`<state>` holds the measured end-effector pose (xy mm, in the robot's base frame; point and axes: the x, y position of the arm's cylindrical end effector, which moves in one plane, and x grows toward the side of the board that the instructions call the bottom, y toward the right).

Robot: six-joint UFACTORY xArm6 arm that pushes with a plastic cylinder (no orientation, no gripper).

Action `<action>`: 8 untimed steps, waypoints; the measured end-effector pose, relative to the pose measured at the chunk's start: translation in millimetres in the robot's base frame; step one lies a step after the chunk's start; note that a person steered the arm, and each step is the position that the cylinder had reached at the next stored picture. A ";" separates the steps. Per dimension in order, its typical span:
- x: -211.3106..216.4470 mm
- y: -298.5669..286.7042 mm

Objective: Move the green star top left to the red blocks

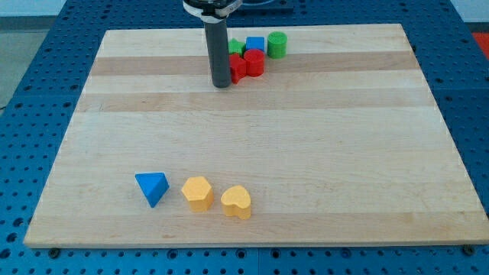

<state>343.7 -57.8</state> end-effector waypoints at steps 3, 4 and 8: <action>74.6 40.1; 58.7 111.5; -62.2 -31.2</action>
<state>281.5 -89.0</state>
